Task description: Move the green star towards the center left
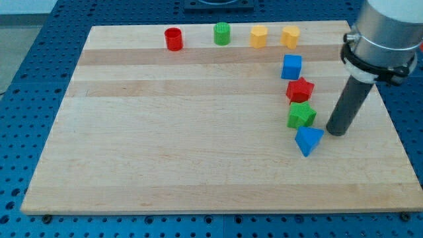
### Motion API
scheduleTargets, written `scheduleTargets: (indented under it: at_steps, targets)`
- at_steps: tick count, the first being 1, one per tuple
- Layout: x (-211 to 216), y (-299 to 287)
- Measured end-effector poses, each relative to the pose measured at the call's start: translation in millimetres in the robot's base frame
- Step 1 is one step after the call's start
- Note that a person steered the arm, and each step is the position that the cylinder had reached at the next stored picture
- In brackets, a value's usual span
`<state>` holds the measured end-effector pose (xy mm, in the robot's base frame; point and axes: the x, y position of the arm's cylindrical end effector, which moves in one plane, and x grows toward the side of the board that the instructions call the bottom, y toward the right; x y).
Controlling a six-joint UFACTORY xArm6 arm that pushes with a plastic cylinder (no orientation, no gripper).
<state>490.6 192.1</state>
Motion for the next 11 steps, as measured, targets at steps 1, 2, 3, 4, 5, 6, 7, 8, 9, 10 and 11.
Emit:
scheduleTargets:
  at_steps: [1,2,3,4,5,6,7,8,9,10,11]
  targets:
    - [-2.4,-11.4]
    - [-17.1,-110.1]
    - [-38.0,-161.2]
    - [-29.9,-163.9]
    - [-19.3,-151.7]
    - [-19.4,-139.1]
    - [-20.6,-117.3]
    - [-38.6,-80.6]
    - [-50.9,-41.6]
    - [-73.7,-75.2]
    - [-84.0,-198.0]
